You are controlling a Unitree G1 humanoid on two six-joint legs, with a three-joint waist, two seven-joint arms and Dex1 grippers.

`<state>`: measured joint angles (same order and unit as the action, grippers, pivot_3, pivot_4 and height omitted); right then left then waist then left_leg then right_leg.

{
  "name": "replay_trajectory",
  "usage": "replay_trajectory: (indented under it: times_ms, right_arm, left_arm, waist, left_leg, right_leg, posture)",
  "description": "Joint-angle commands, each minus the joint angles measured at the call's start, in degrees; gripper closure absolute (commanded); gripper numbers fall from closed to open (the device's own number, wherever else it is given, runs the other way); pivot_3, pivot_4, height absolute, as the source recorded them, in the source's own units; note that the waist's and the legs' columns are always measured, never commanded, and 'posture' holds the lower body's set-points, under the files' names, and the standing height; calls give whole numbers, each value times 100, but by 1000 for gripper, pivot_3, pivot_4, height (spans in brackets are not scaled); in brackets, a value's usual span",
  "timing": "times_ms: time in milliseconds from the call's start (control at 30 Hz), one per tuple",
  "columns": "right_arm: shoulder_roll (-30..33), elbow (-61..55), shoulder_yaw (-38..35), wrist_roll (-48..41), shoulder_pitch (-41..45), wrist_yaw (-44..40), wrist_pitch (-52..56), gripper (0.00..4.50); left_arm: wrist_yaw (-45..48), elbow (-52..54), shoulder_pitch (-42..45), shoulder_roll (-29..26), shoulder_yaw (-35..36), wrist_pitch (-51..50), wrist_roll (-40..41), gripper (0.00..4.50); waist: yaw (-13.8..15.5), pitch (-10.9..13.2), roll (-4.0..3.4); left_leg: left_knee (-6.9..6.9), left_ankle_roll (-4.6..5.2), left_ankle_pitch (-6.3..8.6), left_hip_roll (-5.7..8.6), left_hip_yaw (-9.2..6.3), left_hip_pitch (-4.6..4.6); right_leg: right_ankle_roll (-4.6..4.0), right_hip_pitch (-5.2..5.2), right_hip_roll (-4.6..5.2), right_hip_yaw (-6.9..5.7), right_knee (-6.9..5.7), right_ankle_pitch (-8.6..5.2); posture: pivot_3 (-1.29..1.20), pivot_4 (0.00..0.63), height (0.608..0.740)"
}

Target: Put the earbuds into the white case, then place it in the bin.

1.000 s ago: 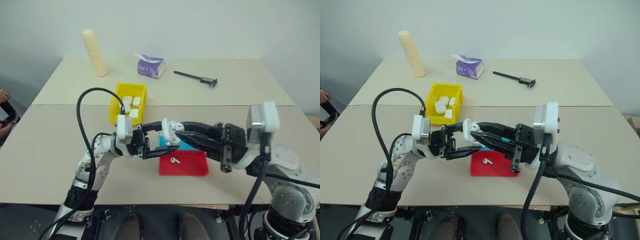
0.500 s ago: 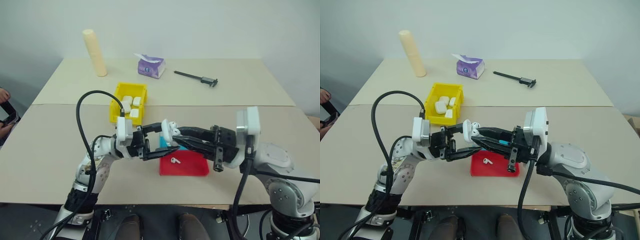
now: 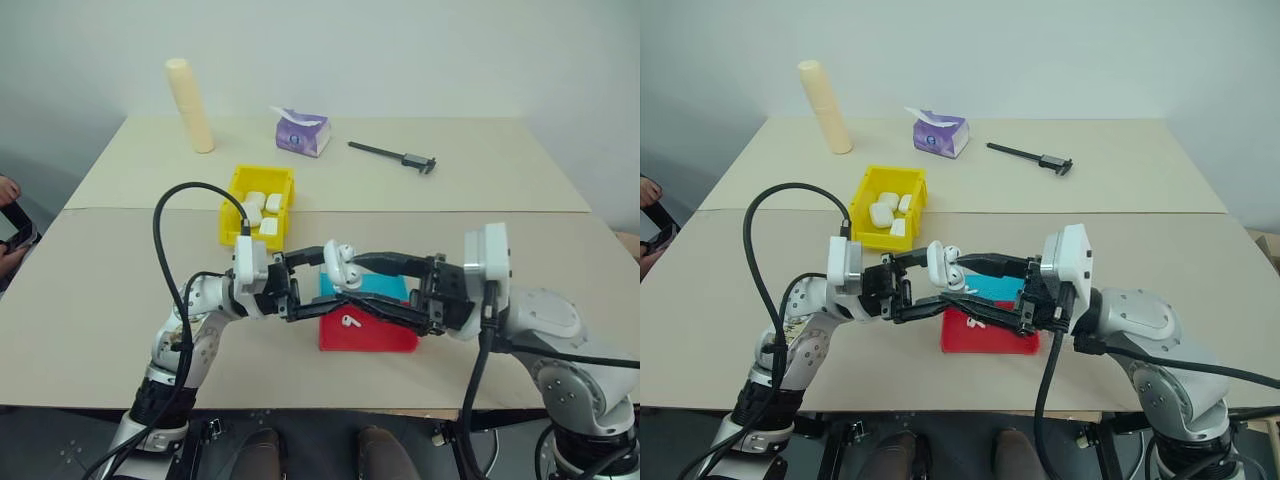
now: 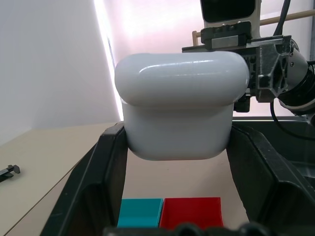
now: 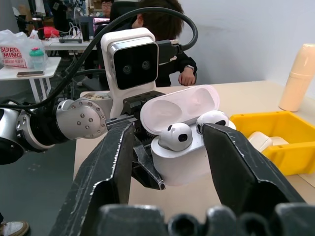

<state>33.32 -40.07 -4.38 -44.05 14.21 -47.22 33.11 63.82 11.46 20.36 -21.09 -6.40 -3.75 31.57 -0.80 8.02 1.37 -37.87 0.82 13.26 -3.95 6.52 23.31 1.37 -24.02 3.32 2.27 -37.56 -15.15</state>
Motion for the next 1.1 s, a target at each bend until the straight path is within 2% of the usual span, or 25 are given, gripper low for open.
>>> replay_trajectory:
  times_ms: [33,133,233,267,333,433,533,700,933,1100]
  right_arm:
    - [225,-137,-303,-203,-93,-213,-198,1842]
    - [468,-109,-587,-369,-26,-340,-231,1842]
    - [824,-63,-764,-512,422,-324,-71,1842]
    - [975,-40,-749,-578,642,-273,89,2000]
    - [1246,-6,-627,-639,1095,-66,427,2380]
    - [1562,-198,-12,-134,1725,112,648,3397]
    - [1767,-388,618,580,1961,140,559,4467]
    - [1968,-457,1259,1463,2184,99,412,4467]
    - [2234,-438,1713,2255,2140,-179,294,4467]
    - [2285,-371,1570,2409,2047,-306,250,4467]
  left_arm:
    - [60,9,131,40,87,176,33,1754]
    - [145,-225,211,43,39,307,-111,1754]
    - [177,-508,358,110,-63,461,-303,1754]
    - [183,-609,405,141,-102,514,-384,1754]
    - [205,-822,491,200,-199,663,-579,1754]
    - [34,-1180,637,415,-395,932,-978,1754]
    - [-146,-1363,745,581,-514,990,-1249,1754]
    - [-244,-1712,854,800,-581,1305,-1493,1754]
    - [-259,-1568,781,903,-542,1338,-1401,1754]
    - [-265,-1432,683,858,-479,1352,-1316,1754]
  waist:
    - [3,0,0]
    - [8,1,1]
    - [2,1,2]
    - [0,1,1]
    - [-6,1,2]
    - [-2,1,1]
    - [10,2,4]
    - [12,2,4]
    - [4,2,4]
    - [5,2,4]
  left_leg:
    - [0,0,0,0,0,0]
    - [0,0,0,0,0,0]
    - [0,0,0,1,0,-2]
    - [-1,0,0,1,1,-2]
    - [-1,0,0,-1,0,-3]
    - [2,1,0,-1,0,2]
    - [0,1,1,1,-1,12]
    - [-2,2,0,6,-1,21]
    - [-3,2,0,5,-2,21]
    - [-3,2,0,2,-2,18]
  right_leg:
    - [0,0,0,0,0,0]
    - [0,1,0,0,1,0]
    - [0,3,0,0,1,1]
    - [1,1,0,2,1,1]
    - [1,2,-3,2,2,1]
    - [1,-3,-2,1,6,2]
    - [1,-6,0,0,11,2]
    - [7,-13,6,0,13,5]
    - [7,-12,6,-1,13,5]
    - [6,-13,2,-1,8,5]
  posture:
    - [0,150,740]
    - [0,150,740]
    - [0,150,740]
    - [0,150,740]
    - [0,150,740]
    - [0,150,740]
    - [0,150,740]
    - [0,150,740]
    - [0,150,740]
    - [0,150,740]
